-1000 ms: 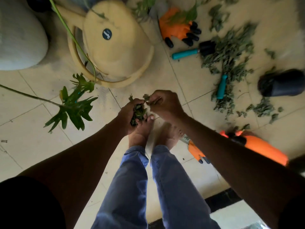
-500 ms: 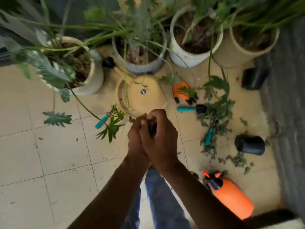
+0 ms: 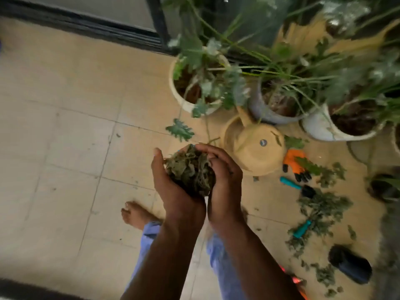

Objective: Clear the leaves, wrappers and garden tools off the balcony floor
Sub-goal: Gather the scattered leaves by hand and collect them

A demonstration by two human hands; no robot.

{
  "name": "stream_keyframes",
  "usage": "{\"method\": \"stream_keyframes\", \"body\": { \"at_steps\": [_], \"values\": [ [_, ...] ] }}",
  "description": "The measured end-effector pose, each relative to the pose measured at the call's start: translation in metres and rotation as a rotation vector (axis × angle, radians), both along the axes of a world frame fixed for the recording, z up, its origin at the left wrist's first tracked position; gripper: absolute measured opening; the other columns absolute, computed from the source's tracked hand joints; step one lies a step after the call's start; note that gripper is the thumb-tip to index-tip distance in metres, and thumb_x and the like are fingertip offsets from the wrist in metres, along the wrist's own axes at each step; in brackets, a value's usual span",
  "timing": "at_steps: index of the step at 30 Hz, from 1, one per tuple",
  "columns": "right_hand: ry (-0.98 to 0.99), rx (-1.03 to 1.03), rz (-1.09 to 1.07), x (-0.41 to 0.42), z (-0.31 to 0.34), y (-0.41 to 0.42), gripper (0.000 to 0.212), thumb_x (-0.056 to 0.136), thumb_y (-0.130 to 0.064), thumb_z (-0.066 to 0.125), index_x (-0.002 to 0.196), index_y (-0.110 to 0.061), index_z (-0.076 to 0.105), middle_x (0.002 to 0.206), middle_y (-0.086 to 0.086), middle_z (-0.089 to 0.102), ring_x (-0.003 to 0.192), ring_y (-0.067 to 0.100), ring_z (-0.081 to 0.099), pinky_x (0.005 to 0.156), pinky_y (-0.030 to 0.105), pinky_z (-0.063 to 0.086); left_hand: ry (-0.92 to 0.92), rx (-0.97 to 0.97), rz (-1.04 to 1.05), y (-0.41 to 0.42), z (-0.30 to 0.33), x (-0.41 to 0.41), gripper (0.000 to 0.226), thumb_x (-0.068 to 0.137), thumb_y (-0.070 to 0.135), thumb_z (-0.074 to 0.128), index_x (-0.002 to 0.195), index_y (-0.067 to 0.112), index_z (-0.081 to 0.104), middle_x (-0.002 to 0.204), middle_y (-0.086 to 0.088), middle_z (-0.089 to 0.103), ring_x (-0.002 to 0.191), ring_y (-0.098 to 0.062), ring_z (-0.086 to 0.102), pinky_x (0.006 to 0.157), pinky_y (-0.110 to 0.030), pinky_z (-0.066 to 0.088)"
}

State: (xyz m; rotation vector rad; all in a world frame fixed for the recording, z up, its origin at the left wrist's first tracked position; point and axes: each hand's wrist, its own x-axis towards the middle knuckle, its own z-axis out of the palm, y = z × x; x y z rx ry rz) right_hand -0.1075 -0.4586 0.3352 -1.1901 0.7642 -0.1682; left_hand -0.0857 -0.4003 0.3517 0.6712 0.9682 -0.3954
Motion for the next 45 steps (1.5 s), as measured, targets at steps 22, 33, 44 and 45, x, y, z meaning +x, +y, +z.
{"method": "stream_keyframes", "body": {
  "at_steps": [22, 33, 44, 45],
  "values": [
    [-0.011, 0.630, 0.373, 0.288, 0.038, 0.438, 0.037, 0.088, -0.012, 0.047, 0.116, -0.008, 0.071, 0.116, 0.018, 0.071, 0.106, 0.031, 0.069, 0.080, 0.036, 0.059, -0.398, 0.176, 0.468, 0.442, 0.026, 0.250, 0.049, 0.076, 0.005, 0.055, 0.123, 0.008, 0.069, 0.108, -0.019, 0.070, 0.104, -0.034, 0.067, 0.101, -0.052, 0.047],
    [0.060, 0.740, 0.389, 0.472, 0.016, 0.565, 0.045, 0.088, -0.017, 0.043, 0.120, -0.001, 0.070, 0.116, 0.016, 0.072, 0.108, 0.029, 0.067, 0.107, 0.048, 0.048, -0.392, -0.052, 0.674, 0.566, 0.006, 0.421, 0.057, 0.087, 0.016, 0.043, 0.142, 0.006, 0.057, 0.141, -0.026, 0.059, 0.128, -0.039, 0.060, 0.116, -0.056, 0.039],
    [0.078, 0.921, 0.389, 0.691, -0.004, 0.716, 0.050, 0.077, -0.023, 0.057, 0.123, -0.005, 0.064, 0.108, 0.012, 0.069, 0.109, 0.033, 0.063, 0.113, 0.047, 0.043, -0.405, -0.129, 0.745, 0.721, -0.020, 0.633, 0.065, 0.096, 0.055, 0.055, 0.139, 0.007, 0.059, 0.133, -0.021, 0.067, 0.122, -0.040, 0.065, 0.112, -0.060, 0.044],
    [0.064, 0.937, 0.377, 0.711, -0.012, 0.729, 0.050, 0.075, -0.024, 0.060, 0.121, -0.006, 0.064, 0.108, 0.012, 0.069, 0.112, 0.034, 0.061, 0.116, 0.049, 0.040, -0.398, -0.151, 0.750, 0.735, -0.026, 0.653, 0.067, 0.094, 0.055, 0.057, 0.140, 0.006, 0.059, 0.136, -0.022, 0.065, 0.124, -0.040, 0.064, 0.112, -0.060, 0.042]
  ]
}}
